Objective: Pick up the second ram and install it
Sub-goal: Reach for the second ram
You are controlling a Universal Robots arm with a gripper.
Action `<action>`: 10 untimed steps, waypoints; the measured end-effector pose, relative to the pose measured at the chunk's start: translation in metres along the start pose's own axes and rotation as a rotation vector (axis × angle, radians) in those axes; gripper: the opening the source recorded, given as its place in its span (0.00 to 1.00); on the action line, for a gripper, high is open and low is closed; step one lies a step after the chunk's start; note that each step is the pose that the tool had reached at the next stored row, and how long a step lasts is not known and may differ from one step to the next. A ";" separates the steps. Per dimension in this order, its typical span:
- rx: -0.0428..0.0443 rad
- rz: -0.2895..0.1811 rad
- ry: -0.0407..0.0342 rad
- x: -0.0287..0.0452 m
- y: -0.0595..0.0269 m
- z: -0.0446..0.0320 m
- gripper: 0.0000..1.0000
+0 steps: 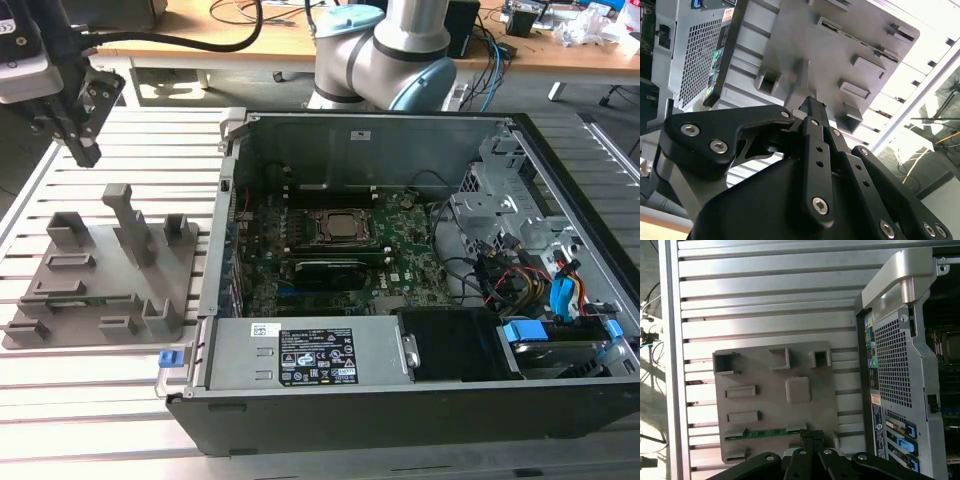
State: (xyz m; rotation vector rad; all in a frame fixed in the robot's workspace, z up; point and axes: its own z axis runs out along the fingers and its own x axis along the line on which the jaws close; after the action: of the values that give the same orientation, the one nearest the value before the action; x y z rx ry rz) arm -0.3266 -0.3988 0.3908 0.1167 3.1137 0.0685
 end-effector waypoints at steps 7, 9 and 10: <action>0.0000 0.000 0.0000 0.0170 -0.0013 0.0002 0.11; 0.0000 0.000 0.0000 0.0172 -0.0014 0.0001 0.11; 0.0000 0.000 0.0000 0.0173 -0.0013 0.0002 0.11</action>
State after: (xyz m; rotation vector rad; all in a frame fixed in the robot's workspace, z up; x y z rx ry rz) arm -0.3440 -0.3989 0.3902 0.1165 3.1137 0.0686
